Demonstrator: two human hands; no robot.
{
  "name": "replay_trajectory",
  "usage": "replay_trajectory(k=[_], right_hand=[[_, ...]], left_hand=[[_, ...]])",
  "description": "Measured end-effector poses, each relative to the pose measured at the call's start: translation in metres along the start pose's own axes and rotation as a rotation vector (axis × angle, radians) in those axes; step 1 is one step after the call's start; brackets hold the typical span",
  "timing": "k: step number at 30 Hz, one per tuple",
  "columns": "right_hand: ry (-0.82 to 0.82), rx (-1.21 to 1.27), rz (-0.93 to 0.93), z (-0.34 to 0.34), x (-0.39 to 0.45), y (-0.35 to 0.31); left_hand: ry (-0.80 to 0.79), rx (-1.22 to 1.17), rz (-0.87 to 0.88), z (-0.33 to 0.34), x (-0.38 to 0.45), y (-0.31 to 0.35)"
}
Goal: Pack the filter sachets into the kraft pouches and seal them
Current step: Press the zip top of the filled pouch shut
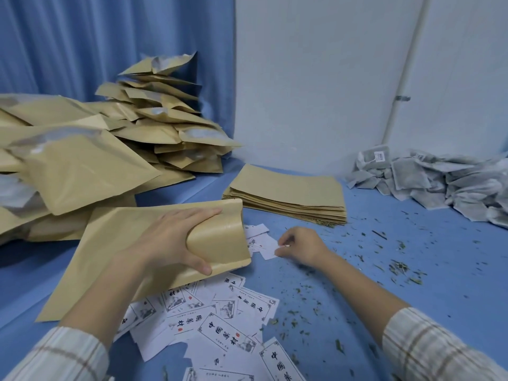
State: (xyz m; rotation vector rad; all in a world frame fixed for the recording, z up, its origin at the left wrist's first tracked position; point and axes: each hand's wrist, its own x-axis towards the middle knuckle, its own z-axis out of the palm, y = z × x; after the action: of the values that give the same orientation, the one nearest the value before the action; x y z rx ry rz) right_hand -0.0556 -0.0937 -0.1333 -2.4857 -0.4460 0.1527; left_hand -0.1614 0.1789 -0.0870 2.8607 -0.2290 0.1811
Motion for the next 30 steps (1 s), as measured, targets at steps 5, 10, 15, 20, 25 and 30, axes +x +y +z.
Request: replay_trajectory(k=[5, 10, 15, 20, 25, 30], right_hand=[[-0.013, 0.06, 0.084, -0.003, 0.006, -0.002], [0.035, 0.014, 0.04, -0.013, 0.003, -0.001], [0.097, -0.038, 0.008, -0.022, -0.003, -0.006], [0.287, -0.056, -0.199, -0.035, -0.005, -0.005], [0.223, -0.131, -0.223, -0.043, -0.005, -0.009], [0.334, 0.07, -0.354, -0.043, -0.01, -0.016]], left_hand=[[-0.029, 0.048, -0.018, 0.003, 0.002, 0.003], [-0.039, 0.043, -0.023, 0.004, 0.003, 0.002], [-0.019, -0.004, -0.015, 0.001, 0.005, 0.0], [0.023, -0.041, 0.016, -0.001, 0.004, -0.002], [0.038, -0.098, 0.028, -0.005, 0.004, -0.001], [0.057, -0.171, 0.041, -0.011, 0.002, -0.002]])
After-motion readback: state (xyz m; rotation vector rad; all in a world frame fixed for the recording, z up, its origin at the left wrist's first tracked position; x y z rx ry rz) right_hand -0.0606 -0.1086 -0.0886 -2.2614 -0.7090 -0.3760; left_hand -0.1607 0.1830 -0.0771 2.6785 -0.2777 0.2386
